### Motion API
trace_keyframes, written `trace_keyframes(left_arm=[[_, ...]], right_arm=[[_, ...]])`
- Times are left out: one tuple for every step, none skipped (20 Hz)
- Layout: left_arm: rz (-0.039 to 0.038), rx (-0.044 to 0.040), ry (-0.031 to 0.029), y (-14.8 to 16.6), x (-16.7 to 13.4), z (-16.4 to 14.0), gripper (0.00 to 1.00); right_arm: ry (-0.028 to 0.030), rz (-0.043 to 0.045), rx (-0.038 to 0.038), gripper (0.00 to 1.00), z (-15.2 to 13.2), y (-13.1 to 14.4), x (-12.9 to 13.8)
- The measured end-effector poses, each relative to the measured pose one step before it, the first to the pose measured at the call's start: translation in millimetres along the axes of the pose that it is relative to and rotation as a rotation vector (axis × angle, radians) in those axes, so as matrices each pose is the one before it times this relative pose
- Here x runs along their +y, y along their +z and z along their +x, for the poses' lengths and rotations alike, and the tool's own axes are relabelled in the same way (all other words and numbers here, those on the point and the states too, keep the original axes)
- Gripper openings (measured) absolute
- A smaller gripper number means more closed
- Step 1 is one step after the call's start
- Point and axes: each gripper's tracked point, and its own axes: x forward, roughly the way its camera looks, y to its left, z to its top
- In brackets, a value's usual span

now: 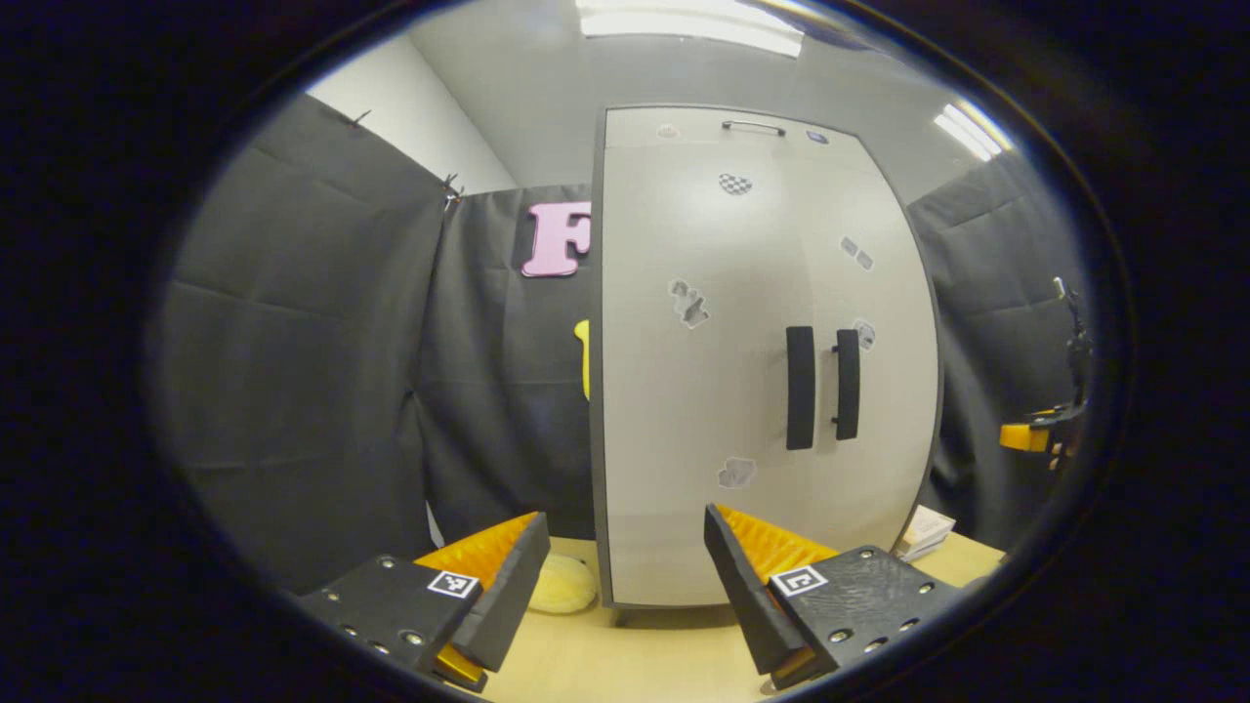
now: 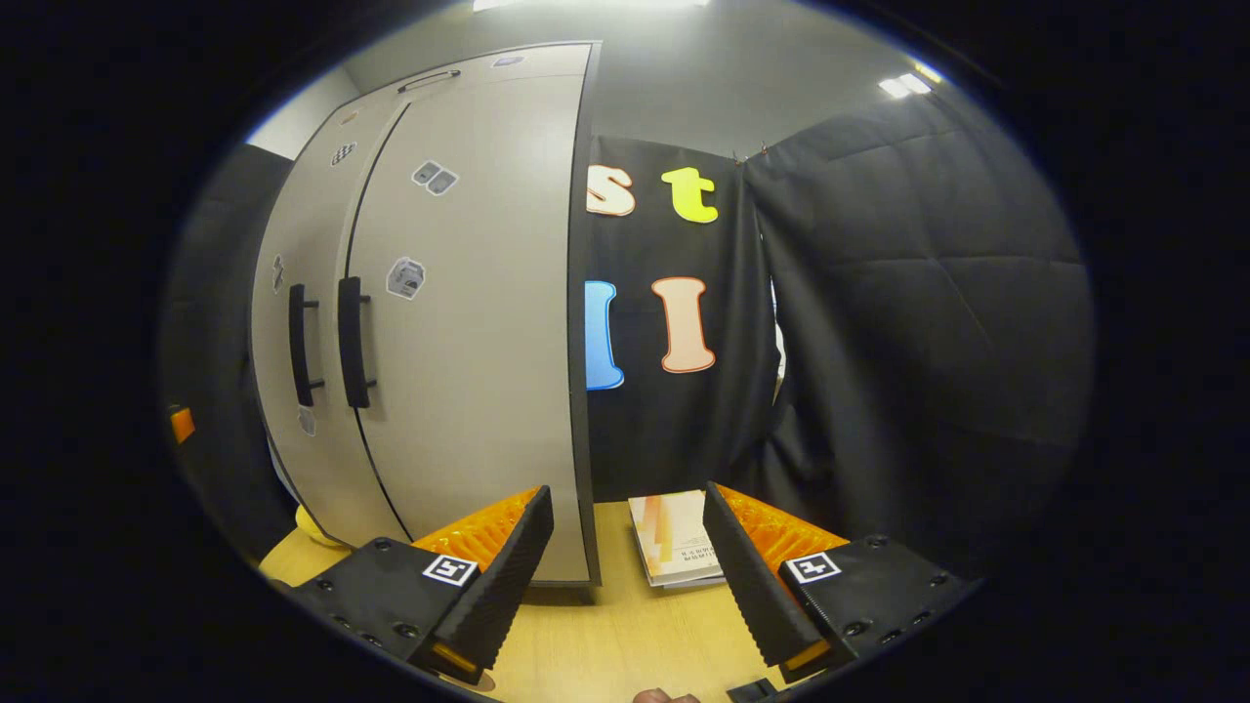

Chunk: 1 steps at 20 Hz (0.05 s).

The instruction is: Grasp the bottle in the cabinet with the left hand and place it on the coaster, then close the right door with the right hand and the left door with the left hand.

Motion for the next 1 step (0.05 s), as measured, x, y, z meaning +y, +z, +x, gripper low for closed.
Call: trace_keyframes(left_arm=[[0.01979,0.00315,0.02788,5.67,-8.45,-2.34,0.93]], right_arm=[[0.02437,0.00146,0.00726,0.98,8.41,-2.78,-9.03]])
